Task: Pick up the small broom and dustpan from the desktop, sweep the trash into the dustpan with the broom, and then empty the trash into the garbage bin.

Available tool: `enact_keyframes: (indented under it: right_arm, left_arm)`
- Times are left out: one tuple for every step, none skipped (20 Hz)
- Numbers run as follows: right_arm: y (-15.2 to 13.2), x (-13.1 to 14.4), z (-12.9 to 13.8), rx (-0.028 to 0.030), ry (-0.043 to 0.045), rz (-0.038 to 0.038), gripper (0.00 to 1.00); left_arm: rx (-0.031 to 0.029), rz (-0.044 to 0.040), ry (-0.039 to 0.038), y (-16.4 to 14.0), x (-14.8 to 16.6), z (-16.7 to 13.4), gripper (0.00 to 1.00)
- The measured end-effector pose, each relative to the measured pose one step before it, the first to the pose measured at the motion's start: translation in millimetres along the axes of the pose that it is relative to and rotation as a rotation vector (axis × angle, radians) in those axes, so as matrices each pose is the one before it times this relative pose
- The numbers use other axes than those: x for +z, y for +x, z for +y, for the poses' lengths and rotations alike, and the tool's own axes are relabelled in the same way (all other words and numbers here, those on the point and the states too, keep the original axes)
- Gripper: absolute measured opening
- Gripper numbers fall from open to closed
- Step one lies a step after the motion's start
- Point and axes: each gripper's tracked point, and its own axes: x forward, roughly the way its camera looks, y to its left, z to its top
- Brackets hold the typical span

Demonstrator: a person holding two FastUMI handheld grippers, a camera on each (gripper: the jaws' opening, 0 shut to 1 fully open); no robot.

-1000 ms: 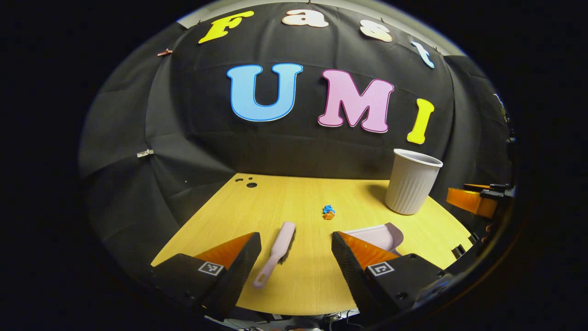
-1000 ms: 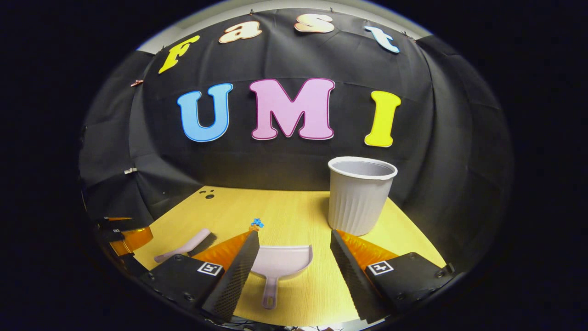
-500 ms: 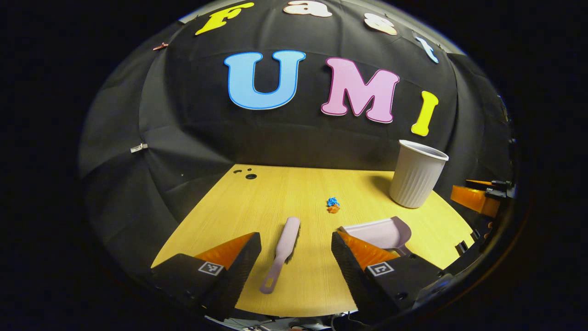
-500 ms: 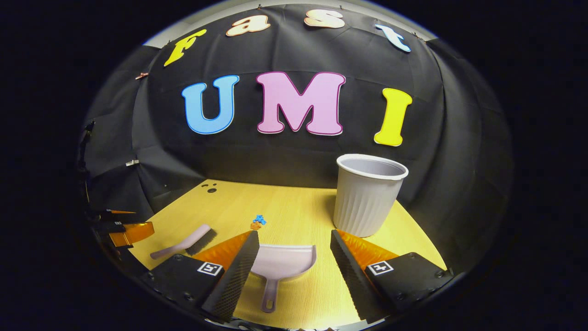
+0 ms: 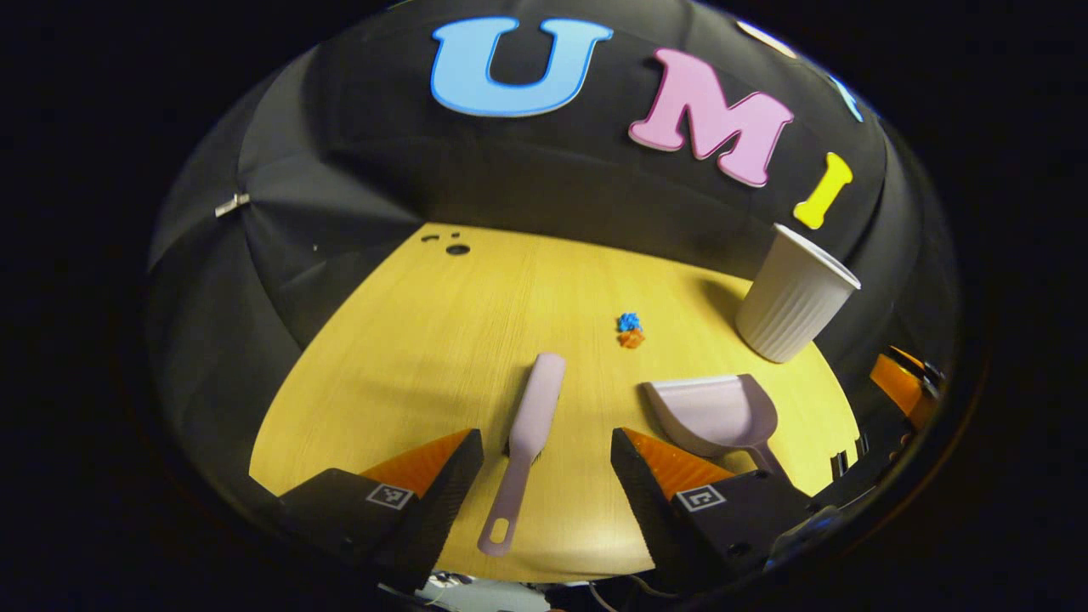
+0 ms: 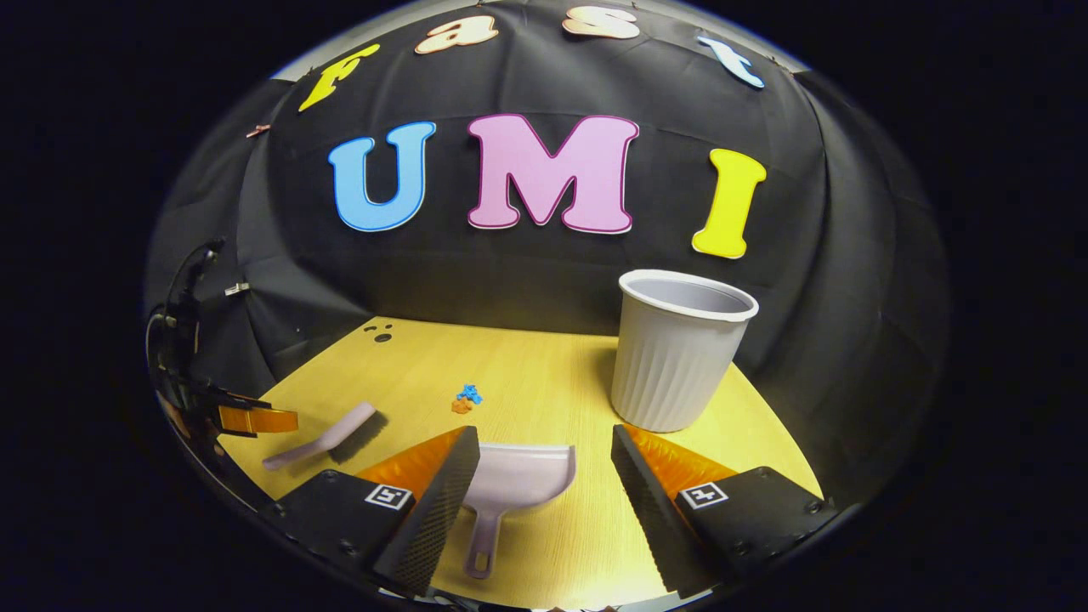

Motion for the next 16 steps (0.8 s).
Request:
enact_keyframes:
  right_arm:
    - [1.59, -3.11, -0.99, -0.00140, 0.00432, 0.00843, 0.98]
    - [1.02, -1.98, -1.16, -0.00179, 0.00157, 0.00746, 0.98]
    - [1.10, -3.07, -1.13, -0.00146, 0.00012, 0.00665, 0.98]
    - [1.29, -1.85, -1.32, 0.00029, 0.00040, 0.00765, 0.98]
    - [0.65, -2.66, -0.69, -0.00173, -0.00164, 0.00571, 0.98]
    - [0.95, -1.76, -2.75, -0.00506, -0.00111, 0.00307, 0.98]
    - [1.97, -3.10, -2.24, -0.00498, 0.00241, 0.00491, 0.98]
    - [1.08, -2.22, -3.62, -0.00479, 0.00714, 0.00821, 0.98]
    - [0.85, -2.26, -2.00, -0.00407, 0.01219, 0.00917, 0.98]
    - [0.54, -2.05, -1.53, -0.00321, 0.01435, 0.00889, 0.98]
    - [1.31, -1.97, -1.22, -0.00370, 0.01074, 0.00842, 0.98]
    - [0.26, -3.24, -1.66, -0.00561, 0.00410, 0.01166, 0.98]
    - [1.10, -2.98, -2.42, -0.00612, 0.00185, 0.01077, 0.98]
    - [-0.53, -1.67, -2.60, -0.00442, 0.00507, 0.00795, 0.98]
    - [0.03, 0.23, -1.55, -0.00282, 0.00869, 0.00415, 0.98]
    - [-0.64, 0.45, -0.66, -0.00431, 0.00632, 0.00157, 0.98]
  left_arm:
    - [0.00529, 0.04754, -0.01167, 9.10, -6.40, 2.46, 0.96]
    - [0.00988, 0.05811, -0.00588, 9.38, -7.07, 4.61, 0.96]
    - [0.00567, 0.04875, 0.00495, 10.86, -6.01, 2.03, 0.96]
    - [0.00825, 0.04240, 0.01522, 8.47, -2.63, 2.06, 0.96]
    - [0.00882, 0.03428, 0.02081, 7.01, -3.04, 3.82, 0.96]
    - [0.00126, 0.02998, 0.02554, 6.35, -1.47, -0.42, 0.96]
    - [0.00018, 0.03196, 0.02790, 7.63, -2.17, -1.99, 0.96]
    - [0.00407, 0.02880, 0.02395, 9.44, -0.38, 0.73, 0.95]
    - [0.00875, 0.02870, 0.01893, 9.75, -2.07, 0.61, 0.96]
    - [0.01208, 0.01623, 0.01768, 6.99, 0.39, 1.17, 0.95]
    - [0.01352, 0.00697, 0.01466, 6.17, 2.33, 2.25, 0.96]
    - [0.00230, 0.01386, 0.01669, 4.93, 1.02, -0.76, 0.95]
    - [0.00654, 0.00679, 0.01733, 5.14, 0.08, 0.20, 0.95]
    - [0.00108, 0.00884, 0.01638, 4.42, 1.22, -0.18, 0.93]
    - [0.00043, 0.00651, 0.01069, 4.13, 0.46, -1.16, 0.92]
    - [-0.00618, 0.01179, 0.00054, 4.75, -0.24, -1.81, 0.90]
